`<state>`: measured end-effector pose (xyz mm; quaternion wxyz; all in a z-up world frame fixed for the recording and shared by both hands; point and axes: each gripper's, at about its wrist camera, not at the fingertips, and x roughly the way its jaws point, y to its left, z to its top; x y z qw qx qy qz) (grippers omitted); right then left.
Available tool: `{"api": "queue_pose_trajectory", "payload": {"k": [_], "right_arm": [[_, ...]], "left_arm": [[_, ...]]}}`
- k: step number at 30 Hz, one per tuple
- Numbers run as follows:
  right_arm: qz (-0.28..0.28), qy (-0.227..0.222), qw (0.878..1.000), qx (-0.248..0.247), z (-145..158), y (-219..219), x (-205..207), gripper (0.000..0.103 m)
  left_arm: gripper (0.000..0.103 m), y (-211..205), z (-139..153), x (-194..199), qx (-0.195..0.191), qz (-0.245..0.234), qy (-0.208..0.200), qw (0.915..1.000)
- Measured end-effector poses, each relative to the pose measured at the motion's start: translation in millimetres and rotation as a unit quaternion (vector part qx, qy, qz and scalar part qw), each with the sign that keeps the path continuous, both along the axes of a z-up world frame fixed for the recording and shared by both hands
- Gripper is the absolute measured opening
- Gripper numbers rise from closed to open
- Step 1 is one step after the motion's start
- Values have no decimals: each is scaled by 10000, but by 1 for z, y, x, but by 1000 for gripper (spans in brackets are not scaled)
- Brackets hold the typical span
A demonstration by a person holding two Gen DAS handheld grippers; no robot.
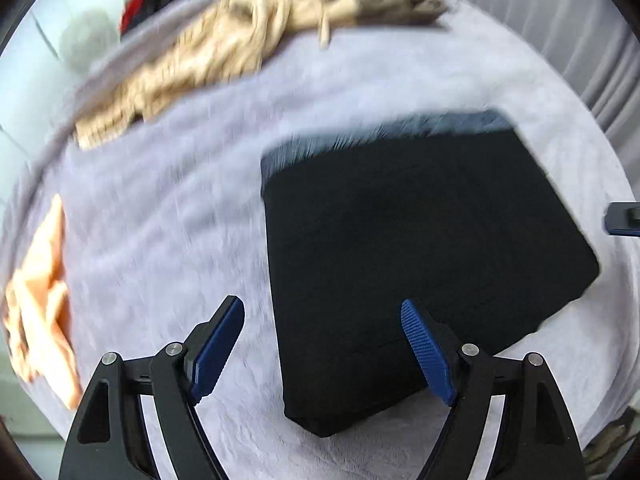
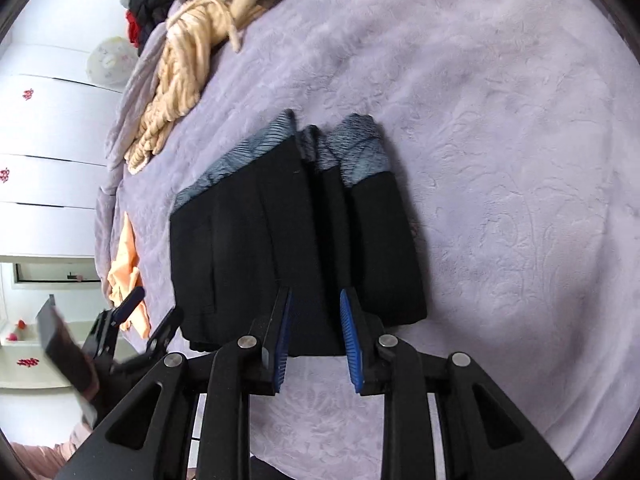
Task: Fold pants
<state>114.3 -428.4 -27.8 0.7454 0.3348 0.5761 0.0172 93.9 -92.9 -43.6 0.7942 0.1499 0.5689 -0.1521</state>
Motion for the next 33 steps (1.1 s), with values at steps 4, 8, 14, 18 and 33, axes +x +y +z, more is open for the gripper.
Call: {"api": "queue_pose_trajectory", "payload": {"k": [4,8,14,18,33], "right_arm": [[274,-11,9993,-263,1,24,0,28],[355,725,9934,-812,-45,48,6,28],[-6,660,9954,-694,-51,43,-4,29],[104,672,9940,-855,-51,49,-1,31],[208,570,9937,-942,-51,57,0,43]], "left_arm": [[83,11,-20,8,-149,345,403,9985],[93,8,-23,0,-12,260,451,9986],[95,8,-23,-4,-47,211,523,9984],[95,11,-26,4,-36,212,590,9980],[102,16,-35,14,58,277,612,9977]]}}
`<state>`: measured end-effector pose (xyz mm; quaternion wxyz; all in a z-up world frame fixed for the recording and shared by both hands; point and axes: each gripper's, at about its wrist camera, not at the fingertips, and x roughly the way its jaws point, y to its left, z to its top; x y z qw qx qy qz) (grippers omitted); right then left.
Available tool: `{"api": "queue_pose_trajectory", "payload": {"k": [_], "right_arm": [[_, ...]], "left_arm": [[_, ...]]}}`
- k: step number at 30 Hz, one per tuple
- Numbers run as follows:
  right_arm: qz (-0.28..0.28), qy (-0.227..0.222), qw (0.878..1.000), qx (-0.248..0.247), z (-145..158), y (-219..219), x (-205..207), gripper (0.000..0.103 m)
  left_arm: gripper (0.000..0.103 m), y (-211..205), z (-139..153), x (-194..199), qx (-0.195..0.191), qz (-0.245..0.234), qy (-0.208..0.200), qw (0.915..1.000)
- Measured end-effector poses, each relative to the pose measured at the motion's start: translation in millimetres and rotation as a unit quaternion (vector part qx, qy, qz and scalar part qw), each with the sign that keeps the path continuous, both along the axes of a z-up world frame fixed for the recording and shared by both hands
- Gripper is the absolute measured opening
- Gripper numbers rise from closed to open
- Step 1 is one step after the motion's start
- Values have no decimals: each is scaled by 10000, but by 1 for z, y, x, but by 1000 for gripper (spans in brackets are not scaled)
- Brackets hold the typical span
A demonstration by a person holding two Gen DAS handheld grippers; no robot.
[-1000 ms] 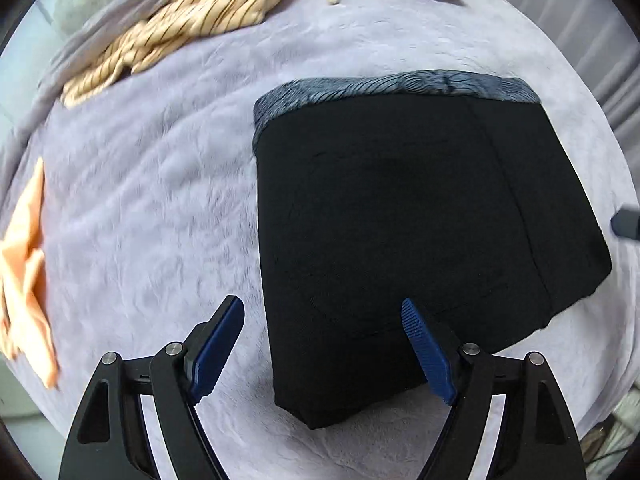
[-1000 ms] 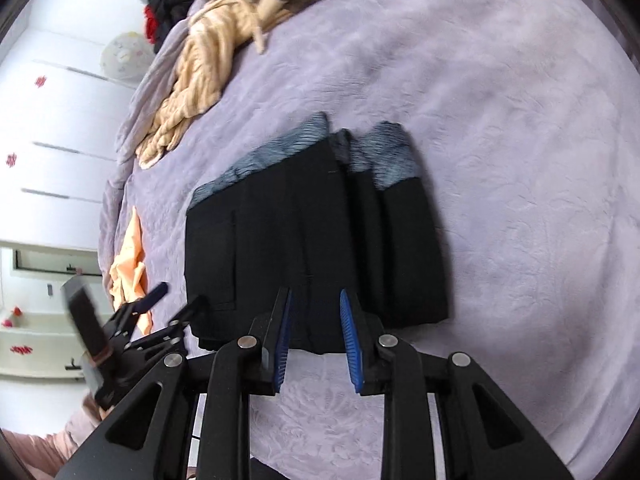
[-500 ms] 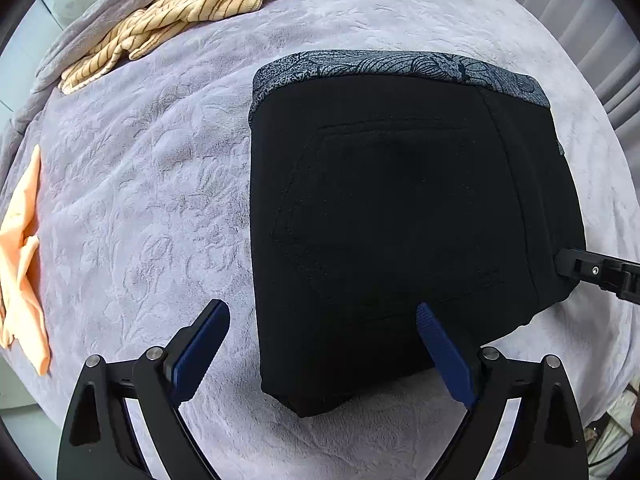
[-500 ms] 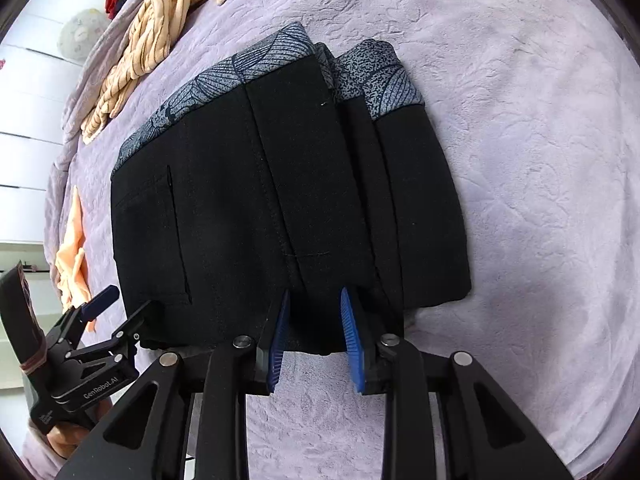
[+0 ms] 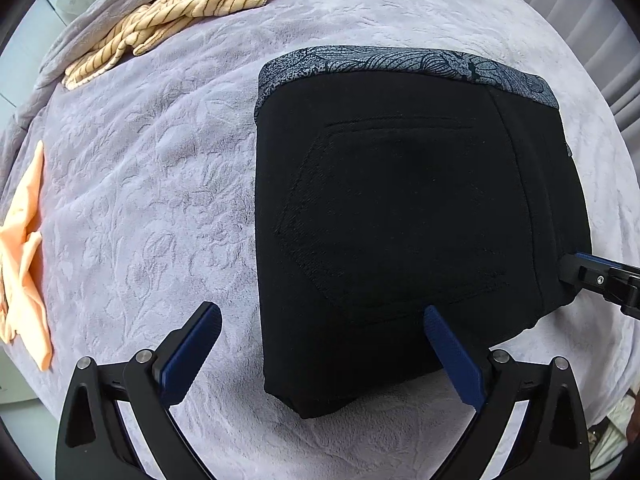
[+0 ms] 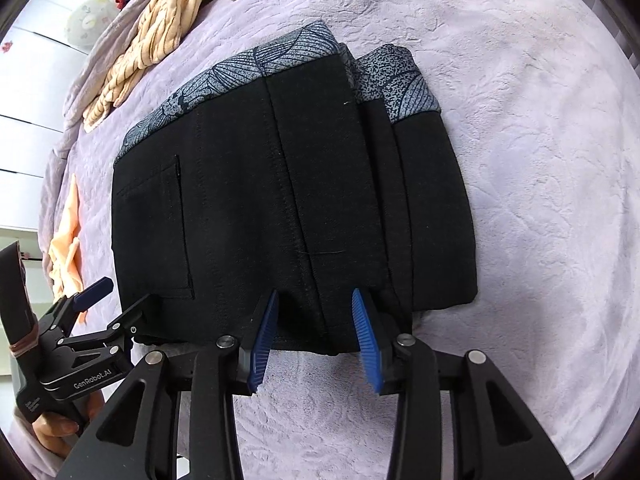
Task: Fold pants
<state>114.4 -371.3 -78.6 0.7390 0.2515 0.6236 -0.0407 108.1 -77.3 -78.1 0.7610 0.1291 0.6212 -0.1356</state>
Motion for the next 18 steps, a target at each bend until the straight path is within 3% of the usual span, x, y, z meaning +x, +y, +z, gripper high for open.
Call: {"api": "queue_pose_trajectory", "payload": {"k": [18], "right_arm": [[131,-189,9997,123,3,7,1,68]], "left_arm": [[102,-5,0,1,-17,-41,61,10000]]}}
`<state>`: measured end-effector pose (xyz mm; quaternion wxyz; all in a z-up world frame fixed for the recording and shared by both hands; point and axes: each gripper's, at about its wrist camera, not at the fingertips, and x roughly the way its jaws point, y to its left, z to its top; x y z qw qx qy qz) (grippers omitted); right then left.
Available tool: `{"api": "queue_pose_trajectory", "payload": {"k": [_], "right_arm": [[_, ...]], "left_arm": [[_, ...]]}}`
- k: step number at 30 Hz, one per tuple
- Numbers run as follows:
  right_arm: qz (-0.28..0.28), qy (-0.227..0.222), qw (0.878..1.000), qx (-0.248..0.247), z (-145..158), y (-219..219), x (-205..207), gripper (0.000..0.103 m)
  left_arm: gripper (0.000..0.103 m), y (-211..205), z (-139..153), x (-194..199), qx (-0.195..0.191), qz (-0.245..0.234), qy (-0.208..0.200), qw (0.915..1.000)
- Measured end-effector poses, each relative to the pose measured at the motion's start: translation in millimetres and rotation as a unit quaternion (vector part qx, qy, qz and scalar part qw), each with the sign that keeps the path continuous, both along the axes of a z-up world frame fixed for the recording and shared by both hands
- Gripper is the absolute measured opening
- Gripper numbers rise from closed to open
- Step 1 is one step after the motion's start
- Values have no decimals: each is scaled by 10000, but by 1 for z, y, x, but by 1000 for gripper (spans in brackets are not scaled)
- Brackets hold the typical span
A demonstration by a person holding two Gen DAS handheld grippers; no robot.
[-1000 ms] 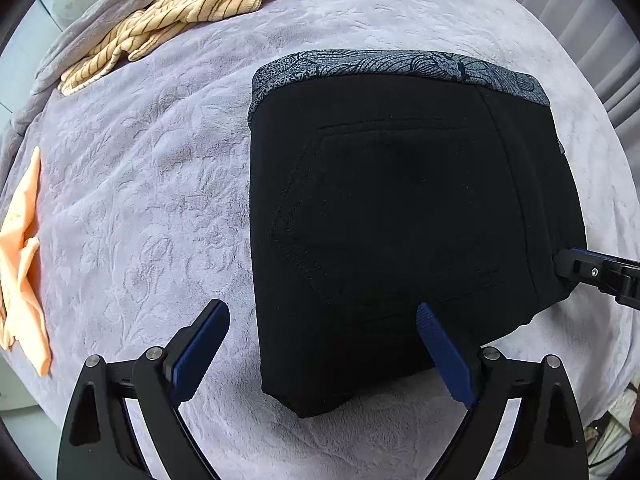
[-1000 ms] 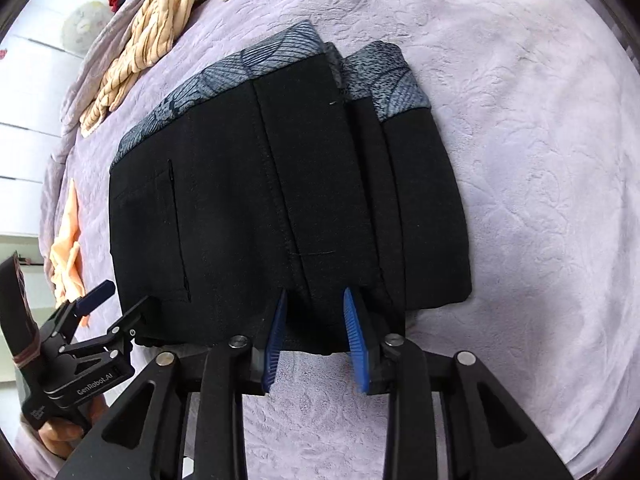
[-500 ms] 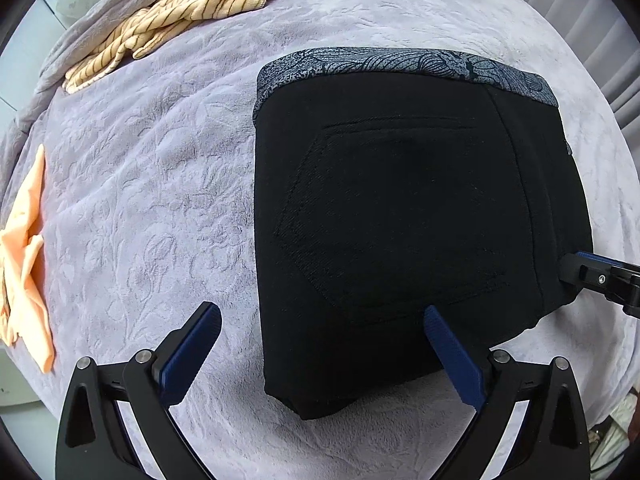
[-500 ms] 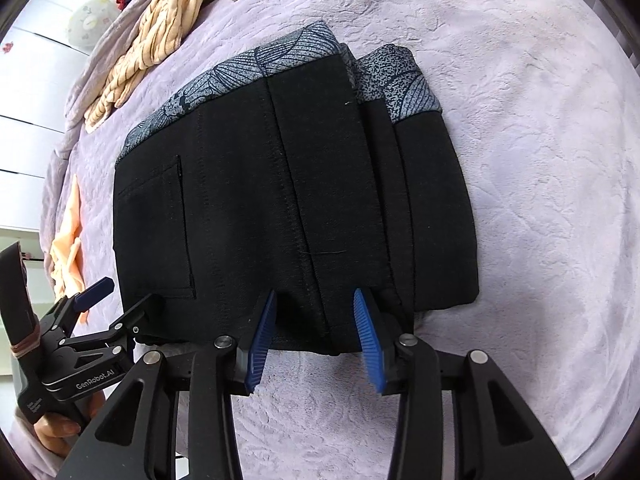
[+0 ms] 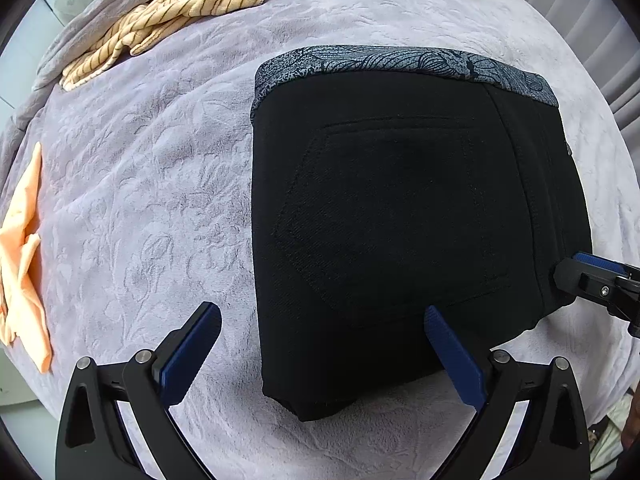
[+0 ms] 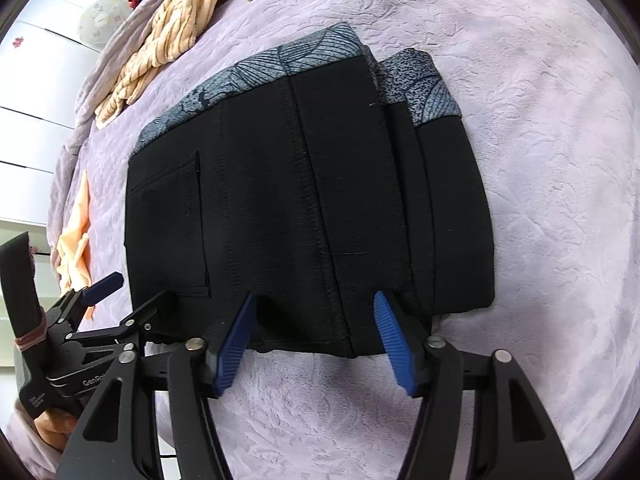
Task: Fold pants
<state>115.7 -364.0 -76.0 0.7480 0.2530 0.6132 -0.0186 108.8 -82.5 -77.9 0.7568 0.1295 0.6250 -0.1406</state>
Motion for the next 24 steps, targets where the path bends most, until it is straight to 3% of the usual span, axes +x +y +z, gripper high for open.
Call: {"api": "queue_pose_trajectory", "payload": {"k": [12,13,14,24], "right_arm": [[-156,3,9998,120,11,-22,-9,72],[-206,37,9997,98,10,-25,-11,80],[-292,73,9995,115,9,-31,-15,80],[-1050,347,9925,515,-9,-66,-43,81]], "left_arm": [[102,7,-2,7,-60,25,65,10000],[102,7,-2,8,-53,19,61,10000],[102,7,-2,8,-48,10,61,10000],[102,1,-5,12,6,-41,58,10000]]}}
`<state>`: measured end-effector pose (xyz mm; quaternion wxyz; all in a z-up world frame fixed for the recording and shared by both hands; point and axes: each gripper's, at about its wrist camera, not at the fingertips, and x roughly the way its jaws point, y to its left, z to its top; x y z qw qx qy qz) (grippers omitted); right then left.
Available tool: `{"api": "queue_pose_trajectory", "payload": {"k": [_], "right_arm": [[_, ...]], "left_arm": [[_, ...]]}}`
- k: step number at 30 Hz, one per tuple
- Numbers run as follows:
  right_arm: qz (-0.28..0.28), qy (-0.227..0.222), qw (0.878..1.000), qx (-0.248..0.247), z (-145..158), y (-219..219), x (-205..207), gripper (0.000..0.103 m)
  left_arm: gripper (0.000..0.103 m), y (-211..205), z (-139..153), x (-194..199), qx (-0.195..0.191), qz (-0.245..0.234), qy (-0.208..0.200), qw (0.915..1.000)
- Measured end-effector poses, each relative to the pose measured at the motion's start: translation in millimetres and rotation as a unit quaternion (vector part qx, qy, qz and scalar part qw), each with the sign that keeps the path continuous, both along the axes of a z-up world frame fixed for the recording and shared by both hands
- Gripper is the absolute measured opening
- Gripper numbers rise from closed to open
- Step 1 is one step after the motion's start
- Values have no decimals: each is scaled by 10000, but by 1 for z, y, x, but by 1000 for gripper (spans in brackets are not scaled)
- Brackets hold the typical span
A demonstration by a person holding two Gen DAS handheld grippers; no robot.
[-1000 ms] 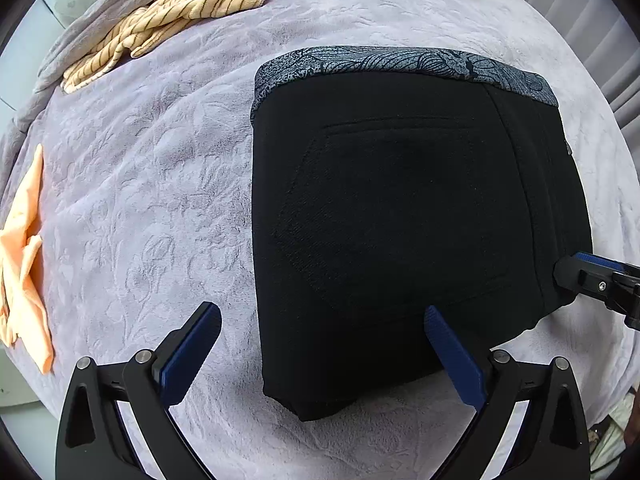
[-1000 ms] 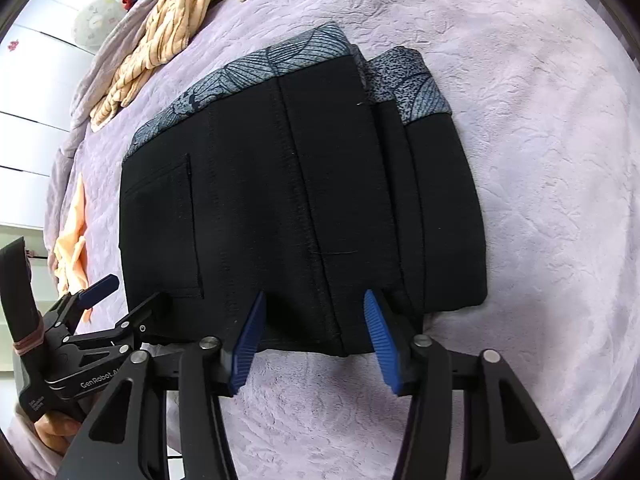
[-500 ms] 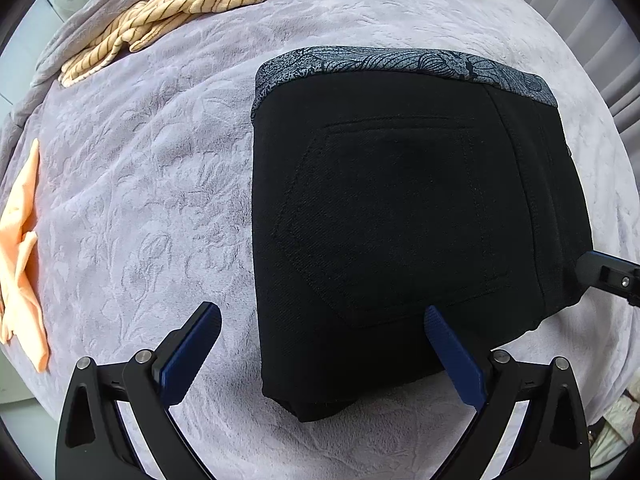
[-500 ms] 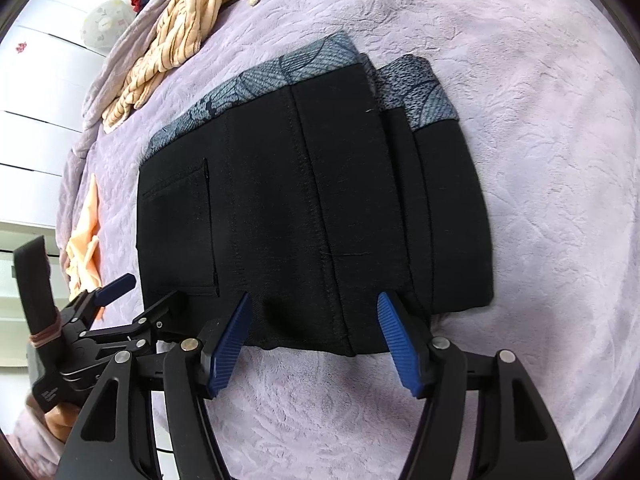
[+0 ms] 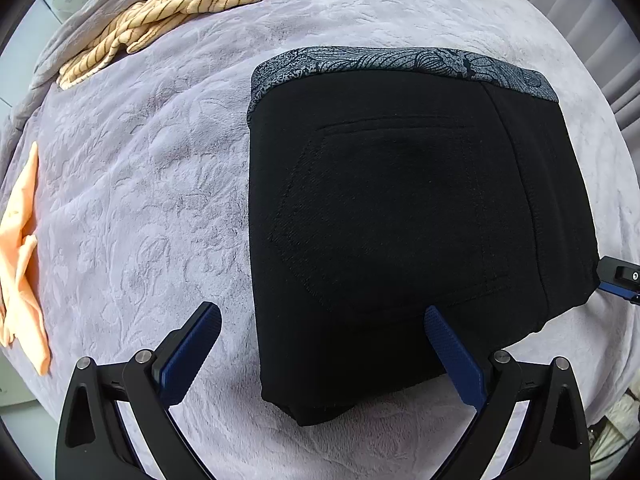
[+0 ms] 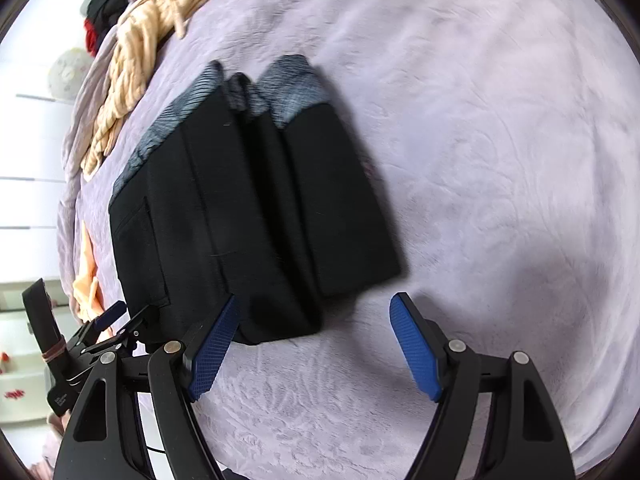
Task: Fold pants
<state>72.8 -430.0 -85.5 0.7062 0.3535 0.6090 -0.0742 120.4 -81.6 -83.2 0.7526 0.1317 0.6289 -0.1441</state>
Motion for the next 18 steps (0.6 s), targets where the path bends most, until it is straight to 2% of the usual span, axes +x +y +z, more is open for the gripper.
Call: {"api": "queue_pose_trajectory", "payload": {"k": [12,18], "right_arm": [[-56,64,9999,148,-6,-4,-10,81],[-62,60,9998,193,-7,-4,-10,81]], "left_arm": [[102,-7,-1,2,-13,-19,31,10000],[102,-1,-4,6,-148,42,148,9998]]}}
